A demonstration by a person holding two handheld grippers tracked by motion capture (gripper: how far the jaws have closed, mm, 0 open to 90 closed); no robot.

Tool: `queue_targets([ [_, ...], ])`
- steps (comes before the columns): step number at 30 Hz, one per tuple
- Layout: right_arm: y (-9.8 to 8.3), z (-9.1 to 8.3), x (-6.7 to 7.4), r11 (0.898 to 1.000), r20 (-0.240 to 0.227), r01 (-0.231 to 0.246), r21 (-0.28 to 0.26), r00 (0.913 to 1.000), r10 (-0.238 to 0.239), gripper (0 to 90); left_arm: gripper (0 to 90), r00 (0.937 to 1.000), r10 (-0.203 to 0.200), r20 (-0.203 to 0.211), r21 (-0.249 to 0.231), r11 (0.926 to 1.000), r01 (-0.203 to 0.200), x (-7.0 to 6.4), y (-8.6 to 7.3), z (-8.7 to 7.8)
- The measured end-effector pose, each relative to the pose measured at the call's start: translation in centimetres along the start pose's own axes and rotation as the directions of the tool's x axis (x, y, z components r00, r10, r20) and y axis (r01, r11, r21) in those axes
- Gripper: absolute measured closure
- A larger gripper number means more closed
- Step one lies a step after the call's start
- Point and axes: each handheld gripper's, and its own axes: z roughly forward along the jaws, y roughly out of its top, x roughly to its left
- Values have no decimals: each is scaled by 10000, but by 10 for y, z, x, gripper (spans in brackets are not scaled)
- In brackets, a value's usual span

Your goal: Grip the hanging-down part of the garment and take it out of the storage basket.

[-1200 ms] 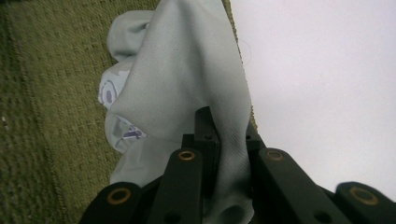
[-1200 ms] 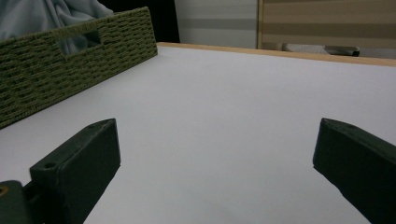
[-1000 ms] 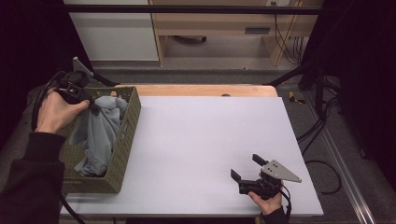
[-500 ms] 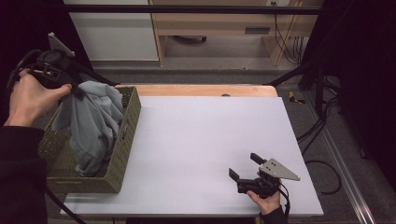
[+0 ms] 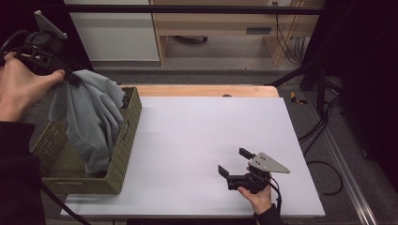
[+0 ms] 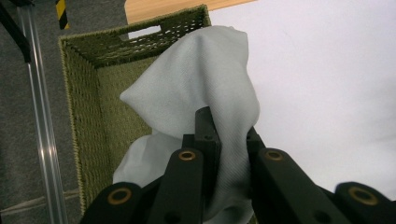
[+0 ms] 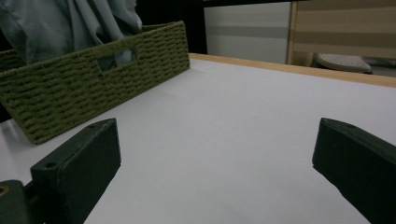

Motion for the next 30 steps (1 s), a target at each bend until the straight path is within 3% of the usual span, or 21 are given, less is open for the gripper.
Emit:
queue_targets([
  [9, 26, 45, 32, 9997, -975, 199, -149, 9950, -212, 16, 834, 10000, 38, 16, 52, 10000, -38, -3, 2, -1],
  [11, 35, 67, 48, 9995, -1393, 232, -198, 9899, -258, 18, 834, 10000, 27, 22, 24, 10000, -27, -2, 2, -3],
  [16, 46, 96, 69, 9994, -2001, 182, -285, 9795, -235, 25, 834, 10000, 1, 45, 27, 10000, -1, 0, 0, -3],
  [30, 68, 153, 104, 9995, -2794, 217, -245, 9598, -277, 42, 834, 9999, 6, 110, 81, 10000, -7, 2, 3, -2],
])
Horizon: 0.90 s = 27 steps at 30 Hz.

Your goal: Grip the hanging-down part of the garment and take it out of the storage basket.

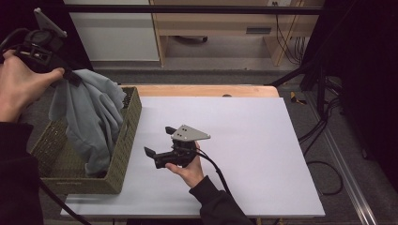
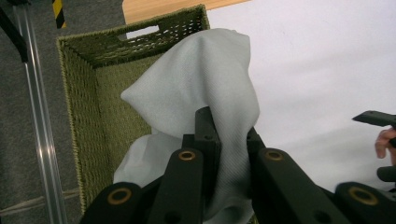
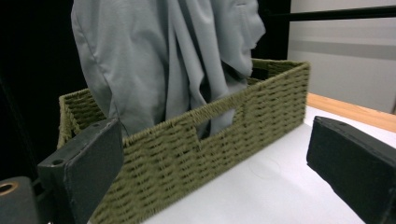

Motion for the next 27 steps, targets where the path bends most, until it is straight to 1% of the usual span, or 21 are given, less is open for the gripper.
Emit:
queue_targets([
  [2, 2, 9, 2, 10000, -75, -55, 8, 10000, 55, 45, 834, 10000, 3, -13, 16, 10000, -3, 0, 0, 0],
  [3, 2, 9, 2, 10000, -75, -55, 8, 10000, 55, 45, 834, 10000, 3, -13, 16, 10000, -3, 0, 0, 0],
  [4, 2, 19, 4, 10000, -232, -12, -36, 9997, 11, 50, 834, 10000, 12, -2, -6, 10000, -12, -1, 1, 0],
  [5, 2, 19, 4, 10000, -232, -12, -36, 9997, 11, 50, 834, 10000, 12, -2, -6, 10000, -12, -1, 1, 0],
  [6, 3, 26, 7, 10000, -283, -65, 66, 9996, 66, 51, 834, 10000, 42, -15, 16, 10000, -42, -2, 1, 0],
  [7, 3, 26, 7, 10000, -283, -65, 66, 9996, 66, 51, 834, 10000, 42, -15, 16, 10000, -42, -2, 1, 0],
  [8, 4, 34, 10, 10000, -336, -12, 69, 9994, 15, 57, 834, 10000, 99, 2, 65, 9999, -99, -3, 1, 1],
  [10, 5, 41, 12, 9999, -330, 121, 83, 9994, -119, 59, 834, 9999, 110, -40, 37, 9999, -110, -4, 2, 0],
  [11, 5, 41, 12, 9999, -330, 121, 83, 9994, -119, 59, 834, 9999, 110, -40, 37, 9999, -110, -4, 2, 0],
  [12, 6, 47, 15, 9999, -425, 31, 97, 9991, -27, 61, 834, 9999, 130, -39, 60, 9999, -129, -4, 2, 0],
  [15, 9, 59, 22, 9997, -609, 200, 113, 9980, -193, 61, 834, 9999, 125, -50, 56, 9999, -125, -4, 2, 1],
  [17, 10, 67, 26, 9994, -656, 322, 157, 9974, -311, 64, 834, 9999, 133, -26, 58, 9999, -133, -5, 2, 1],
  [19, 11, 74, 29, 9993, -751, 333, 173, 9967, -320, 65, 834, 9999, 164, -41, 82, 9998, -164, -6, 2, 1],
  [20, 11, 77, 32, 9994, -765, 258, 239, 9968, -239, 66, 834, 9998, 163, -65, 102, 9998, -162, -6, 2, 1],
  [22, 11, 87, 36, 9990, -790, 369, 272, 9963, -346, 66, 834, 9998, 174, -51, 108, 9998, -173, -6, 2, 1],
  [23, 11, 90, 38, 9987, -794, 341, 379, 9964, -310, 66, 834, 9998, 174, -51, 108, 9998, -173, -6, 2, 1],
  [24, 11, 93, 40, 9990, -863, 250, 362, 9960, -218, 67, 834, 9998, 185, -25, 109, 9998, -184, -6, 2, 1],
  [25, 11, 96, 41, 9990, -870, 359, 283, 9957, -333, 69, 834, 9998, 175, -16, 103, 9998, -175, -7, 2, 1],
  [26, 11, 100, 43, 9992, -864, 222, 329, 9961, -193, 73, 834, 9998, 192, -13, 95, 9998, -192, -7, 3, 1],
  [27, 10, 103, 44, 9992, -896, 248, 311, 9957, -219, 72, 834, 9998, 192, -13, 95, 9998, -192, -7, 3, 1],
])
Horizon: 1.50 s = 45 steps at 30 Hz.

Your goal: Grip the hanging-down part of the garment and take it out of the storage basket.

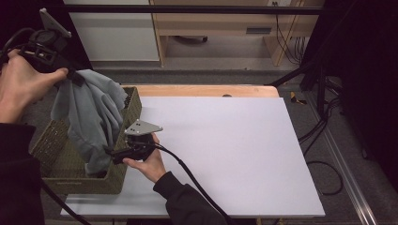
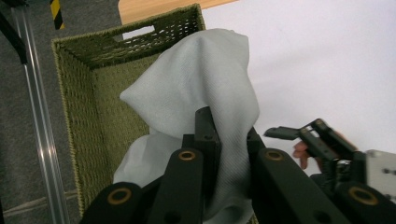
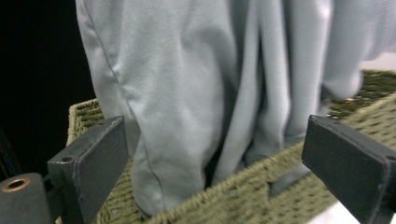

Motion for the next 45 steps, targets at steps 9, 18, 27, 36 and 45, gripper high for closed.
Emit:
queue_targets([
  [9, -4, 33, 3, 9982, 186, -12, 602, 9998, 1, 92, 834, 10000, 91, 25, -21, 10000, -91, -3, 1, -1],
  [18, -5, 54, -1, 9964, -49, 19, 843, 10000, -15, 338, 834, 9999, 113, 84, -86, 9999, -113, -3, -1, -3],
  [27, -2, 55, -1, 9942, 91, 220, 1056, 9997, -231, 867, 834, 9998, 173, 123, -88, 9998, -172, -3, -2, -2],
  [36, 3, 29, -9, 9944, -122, 454, 951, 9989, -444, 873, 834, 9999, 34, 168, -259, 9997, -30, 2, -3, -6],
  [45, 20, -7, -16, 9963, -215, 732, 446, 9972, -723, 874, 834, 9999, -88, 63, -254, 9996, 90, 5, -4, -7],
])
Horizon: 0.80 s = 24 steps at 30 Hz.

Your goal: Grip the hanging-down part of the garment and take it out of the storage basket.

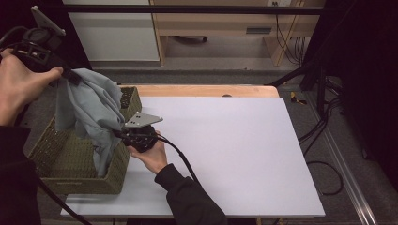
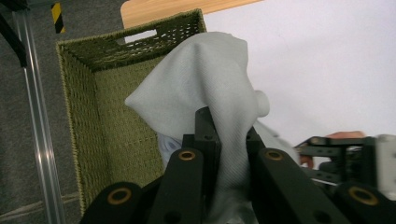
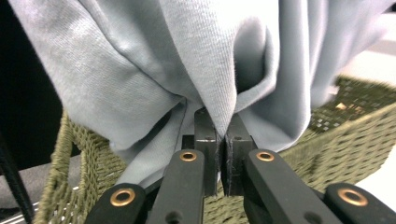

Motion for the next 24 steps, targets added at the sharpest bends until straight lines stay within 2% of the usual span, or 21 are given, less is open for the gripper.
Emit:
queue_targets([
  [1, 5, -11, -2, 9999, 57, -102, -112, 9999, 103, 874, 834, 10000, -14, 0, -8, 10000, 14, 0, 0, 0],
  [3, 9, -21, -4, 9997, 200, -123, -232, 9997, 127, 874, 834, 10000, -30, 7, 11, 10000, 30, 1, -1, 1],
  [5, 11, -26, -6, 9994, 230, -132, -308, 9996, 139, 874, 834, 10000, -30, 0, -14, 10000, 30, 1, -2, 1],
  [7, 18, -40, -9, 9989, 431, -22, -468, 9991, 42, 875, 834, 10000, -18, 46, -11, 10000, 18, 2, -2, 2],
  [8, 19, -45, -10, 9984, 465, 132, -541, 9989, -107, 875, 834, 10000, -30, 71, -15, 10000, 30, 2, -3, 2],
  [16, 39, -77, -13, 9941, 930, 384, -1012, 9952, -290, 876, 834, 9999, 9, 169, -81, 10000, -8, 0, -5, 0],
  [21, 48, -91, -16, 9910, 1259, 596, -1195, 9910, -444, 876, 834, 9997, 65, 250, -89, 9999, -63, -3, -5, 1],
  [24, 55, -103, -17, 9878, 1597, 796, -1339, 9855, -578, 876, 834, 9992, 142, 376, -89, 9999, -139, -6, -5, 3],
])
